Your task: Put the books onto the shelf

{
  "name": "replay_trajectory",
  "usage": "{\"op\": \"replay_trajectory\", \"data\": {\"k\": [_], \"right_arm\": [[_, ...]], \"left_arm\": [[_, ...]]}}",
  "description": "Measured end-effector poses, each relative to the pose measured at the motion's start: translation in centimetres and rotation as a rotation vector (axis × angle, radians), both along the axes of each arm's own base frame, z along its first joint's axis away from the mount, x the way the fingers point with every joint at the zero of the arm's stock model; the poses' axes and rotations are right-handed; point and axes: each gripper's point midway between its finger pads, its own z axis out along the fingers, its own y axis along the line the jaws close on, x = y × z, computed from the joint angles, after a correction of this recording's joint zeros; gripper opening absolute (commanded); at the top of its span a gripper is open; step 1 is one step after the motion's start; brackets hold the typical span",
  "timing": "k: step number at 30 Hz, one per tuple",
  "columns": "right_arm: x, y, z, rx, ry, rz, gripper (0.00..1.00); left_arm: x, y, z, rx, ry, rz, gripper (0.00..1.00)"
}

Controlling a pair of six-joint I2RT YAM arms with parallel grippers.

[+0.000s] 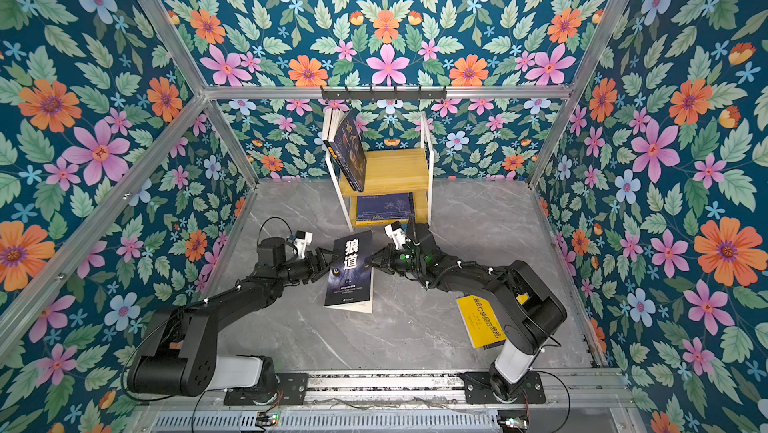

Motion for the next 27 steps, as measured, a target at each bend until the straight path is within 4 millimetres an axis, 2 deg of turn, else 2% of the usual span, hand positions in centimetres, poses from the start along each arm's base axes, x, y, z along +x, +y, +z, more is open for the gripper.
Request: {"op": "replay_trajectory", "data": {"k": [2,6,9,13,17,20,22,26,27], "right_arm": [[-0.1,0.0,-0.1,0.000,0.003,0.005,0.00],[0.3,0.1,-0.8,0.002,0.020,-0.002,0.00],[0.5,0.2,-1.9,-0.008,0.038,-0.007,0.00],[0.6,0.1,-2.9,-0.022,0.053,-0.013,0.00],[0.7,0.1,-4.1,-0.048,0.078,-0.020,0.29],[0.6,-0.2,-4.5,-0.070,0.069,-0.025,0.46],[0.3,-0.6,-4.6,-0.079,0.069,-0.028,0.57],[-0.2,-1.4,-4.2,-0.091,0.046,-0.041,0.75],[-0.3,-1.5,-4.1,-0.089,0.042,-0.043,0.76]], "left_arm": [[-0.2,-0.3,-0.1,-0.004,0.009,-0.013,0.63],[0.1,-1.0,0.5,-0.008,-0.005,-0.029,0.61],[0.0,-1.4,0.6,-0.012,0.008,-0.034,0.56],[0.2,-1.7,1.4,-0.027,-0.009,-0.047,0.36],[0.1,-1.8,1.6,-0.028,-0.003,-0.049,0.12],[0.1,-2.0,2.4,-0.033,-0.020,-0.063,0.00],[0.0,-2.1,2.8,-0.036,-0.034,-0.069,0.00],[0.1,-1.7,3.3,-0.033,-0.057,-0.069,0.00],[0.1,-1.8,3.5,-0.036,-0.063,-0.072,0.00]]}}
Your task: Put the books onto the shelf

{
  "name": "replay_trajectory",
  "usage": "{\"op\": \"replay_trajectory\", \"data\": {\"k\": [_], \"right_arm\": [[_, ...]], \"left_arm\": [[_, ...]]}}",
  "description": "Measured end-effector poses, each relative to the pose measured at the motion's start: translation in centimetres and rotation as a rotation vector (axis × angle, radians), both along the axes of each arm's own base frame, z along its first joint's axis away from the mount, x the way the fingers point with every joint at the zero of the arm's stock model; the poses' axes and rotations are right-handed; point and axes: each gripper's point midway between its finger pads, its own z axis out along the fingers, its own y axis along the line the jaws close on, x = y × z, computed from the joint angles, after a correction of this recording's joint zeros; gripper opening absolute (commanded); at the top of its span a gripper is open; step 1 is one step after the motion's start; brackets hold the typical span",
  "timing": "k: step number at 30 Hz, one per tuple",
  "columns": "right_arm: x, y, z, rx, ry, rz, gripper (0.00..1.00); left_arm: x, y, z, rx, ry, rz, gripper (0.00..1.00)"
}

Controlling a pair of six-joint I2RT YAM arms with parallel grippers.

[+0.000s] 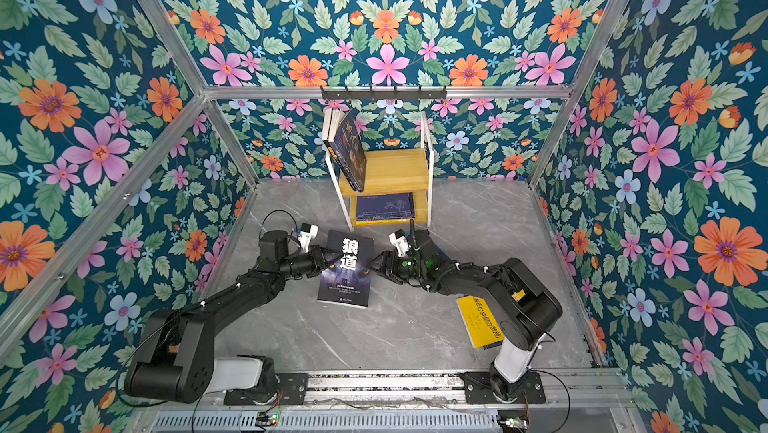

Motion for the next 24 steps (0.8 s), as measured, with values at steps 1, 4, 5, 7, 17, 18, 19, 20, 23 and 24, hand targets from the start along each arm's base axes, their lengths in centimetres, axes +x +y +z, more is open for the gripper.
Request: {"op": "replay_trajectory", "data": {"k": [1,4,5,7,17,18,19,20,23,24], "right_arm": [[-0.1,0.0,0.1,0.002,-0.004,-0.001,0.77],[-0.1,0.1,0.3,0.011,-0.013,0.003,0.78],[-0.1,0.2,0.5,0.016,-0.018,0.006,0.78],[0.0,0.5,0.8,0.033,-0.033,0.012,0.78],[0.8,3.3,4.5,0.156,-0.125,0.080,0.78],[0.8,3.6,4.7,0.168,-0.127,0.090,0.77],[0.9,3.8,4.9,0.179,-0.124,0.095,0.77],[0.9,4.0,5.0,0.191,-0.128,0.104,0.76],[1.1,4.4,5.5,0.228,-0.139,0.114,0.71],[1.1,4.6,5.6,0.245,-0.138,0.119,0.67]], "left_arm": [[0.0,0.1,0.2,-0.003,-0.004,0.000,0.00],[-0.1,0.1,0.7,-0.019,-0.004,-0.006,0.00],[-0.1,0.1,1.0,-0.028,-0.004,-0.008,0.00],[-0.1,0.2,1.7,-0.042,-0.019,-0.012,0.00],[-0.1,0.5,6.5,-0.151,-0.134,-0.038,0.00],[-0.2,0.4,6.9,-0.163,-0.142,-0.044,0.00],[-0.2,0.5,7.2,-0.171,-0.148,-0.046,0.00],[-0.2,0.5,7.5,-0.178,-0.154,-0.049,0.00],[-0.2,0.7,8.2,-0.191,-0.166,-0.046,0.00],[-0.2,0.7,8.3,-0.195,-0.170,-0.043,0.00]]}}
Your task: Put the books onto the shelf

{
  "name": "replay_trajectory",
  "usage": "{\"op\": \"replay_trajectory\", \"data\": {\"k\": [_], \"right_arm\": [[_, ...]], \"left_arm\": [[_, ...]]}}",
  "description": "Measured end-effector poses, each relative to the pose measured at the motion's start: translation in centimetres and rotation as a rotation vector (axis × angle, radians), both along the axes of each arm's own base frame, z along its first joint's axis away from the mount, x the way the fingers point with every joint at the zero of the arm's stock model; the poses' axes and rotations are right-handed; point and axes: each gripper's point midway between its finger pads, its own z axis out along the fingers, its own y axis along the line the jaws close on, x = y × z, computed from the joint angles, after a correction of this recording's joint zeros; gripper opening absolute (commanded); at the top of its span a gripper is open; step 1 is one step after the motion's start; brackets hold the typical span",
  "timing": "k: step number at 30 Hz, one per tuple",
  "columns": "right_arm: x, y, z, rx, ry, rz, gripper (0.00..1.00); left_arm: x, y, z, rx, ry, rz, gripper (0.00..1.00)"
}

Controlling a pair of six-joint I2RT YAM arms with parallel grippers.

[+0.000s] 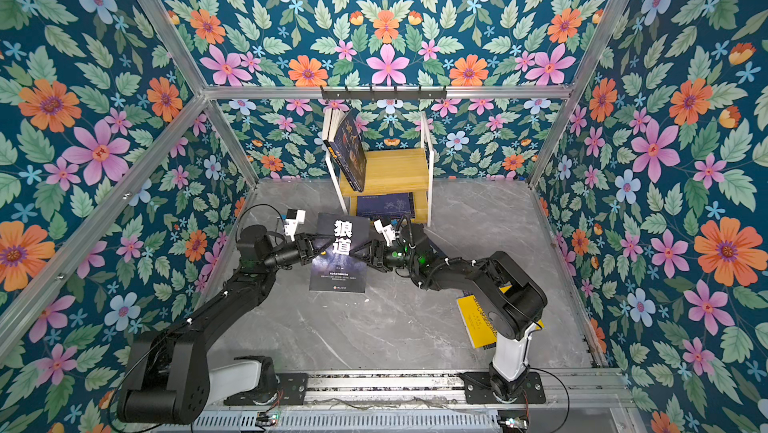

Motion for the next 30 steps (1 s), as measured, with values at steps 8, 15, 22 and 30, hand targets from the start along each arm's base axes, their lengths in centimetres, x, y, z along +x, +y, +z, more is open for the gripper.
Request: {"op": "replay_trajectory", "data": {"k": [8,15,22,30], "right_arm": [[-0.4,0.6,2.6,0.125,-0.045,0.058,0.07],[-1.3,-0.2,3.7,0.142,-0.075,0.073,0.00],[-3.4,-2.2,5.9,0.037,-0.220,0.105,0.00],[-6.7,-5.5,4.8,-0.227,-0.462,0.192,0.00]], "left_arm": [[0.2,0.2,-0.2,0.002,0.009,0.009,0.16],[0.4,0.5,0.5,0.032,-0.046,-0.010,0.77],[1.6,2.6,-0.1,0.185,-0.158,0.035,0.97],[1.6,3.4,-1.0,0.391,-0.271,-0.013,1.00]]}}
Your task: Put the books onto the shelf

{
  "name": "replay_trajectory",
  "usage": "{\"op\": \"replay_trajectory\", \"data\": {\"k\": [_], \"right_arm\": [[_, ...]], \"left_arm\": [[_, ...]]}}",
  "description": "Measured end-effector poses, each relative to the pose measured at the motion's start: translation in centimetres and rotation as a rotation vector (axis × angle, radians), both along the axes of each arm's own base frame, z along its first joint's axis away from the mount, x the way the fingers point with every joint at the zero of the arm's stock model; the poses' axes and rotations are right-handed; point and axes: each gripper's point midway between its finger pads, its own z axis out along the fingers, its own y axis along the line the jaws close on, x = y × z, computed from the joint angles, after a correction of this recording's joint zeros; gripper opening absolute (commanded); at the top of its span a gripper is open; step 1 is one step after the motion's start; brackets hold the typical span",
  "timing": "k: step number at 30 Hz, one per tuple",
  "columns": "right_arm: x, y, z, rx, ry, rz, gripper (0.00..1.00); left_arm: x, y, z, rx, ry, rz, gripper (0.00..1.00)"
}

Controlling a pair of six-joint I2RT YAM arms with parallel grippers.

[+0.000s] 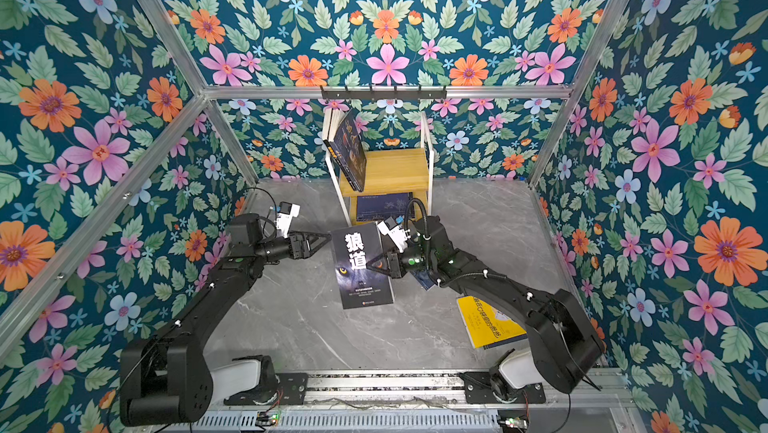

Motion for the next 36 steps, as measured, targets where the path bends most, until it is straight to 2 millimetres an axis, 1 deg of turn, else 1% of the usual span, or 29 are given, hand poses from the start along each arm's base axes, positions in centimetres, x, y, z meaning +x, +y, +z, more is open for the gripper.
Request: {"op": "replay_trajectory", "data": {"k": [3,6,11,15,17,21,24,27,30,32,33,36], "right_arm": [[-1.7,-1.3,-0.7,-0.077,-0.076,0.066,0.00],[-3.3,-2.2,-1.5,-0.130,-0.142,0.142,0.00],[-4.7,-3.4,-3.3,-0.207,-0.196,0.239,0.00],[-4.9,-3.5,-5.4,-0.243,-0.181,0.300,0.00],[-4.6,-3.2,-6.0,-0.248,-0.171,0.320,0.00],[-3.9,-2.3,-6.8,-0.241,-0.154,0.351,0.00],[-3.4,-1.6,-6.4,-0.215,-0.159,0.361,0.00],[-2.9,-0.9,-5.8,-0.179,-0.174,0.370,0.00],[-2.3,-0.1,-4.9,-0.142,-0.184,0.373,0.00],[-2.1,0.2,-4.4,-0.119,-0.196,0.377,0.00],[-2.1,0.3,-4.4,-0.114,-0.198,0.378,0.00],[-1.7,0.6,-4.2,-0.114,-0.183,0.372,0.00]], "left_arm": [[0.0,0.3,0.4,0.095,-0.061,-0.029,0.99],[-0.7,0.0,0.5,0.163,-0.108,-0.090,0.99],[-2.8,-1.8,0.8,0.242,-0.160,-0.256,1.00],[-5.2,-3.9,0.8,0.277,-0.192,-0.420,1.00],[-6.2,-4.4,0.6,0.286,-0.195,-0.474,1.00],[-8.7,-5.6,-0.1,0.291,-0.185,-0.582,1.00],[-9.6,-5.8,-1.0,0.312,-0.165,-0.617,0.98],[-10.4,-5.9,-2.1,0.342,-0.146,-0.640,0.89],[-10.6,-5.9,-2.6,0.354,-0.129,-0.644,0.71],[-10.6,-5.9,-2.7,0.352,-0.128,-0.639,0.53],[-10.6,-6.0,-2.8,0.347,-0.131,-0.639,0.47],[-10.6,-6.2,-2.9,0.327,-0.119,-0.634,0.21]]}}
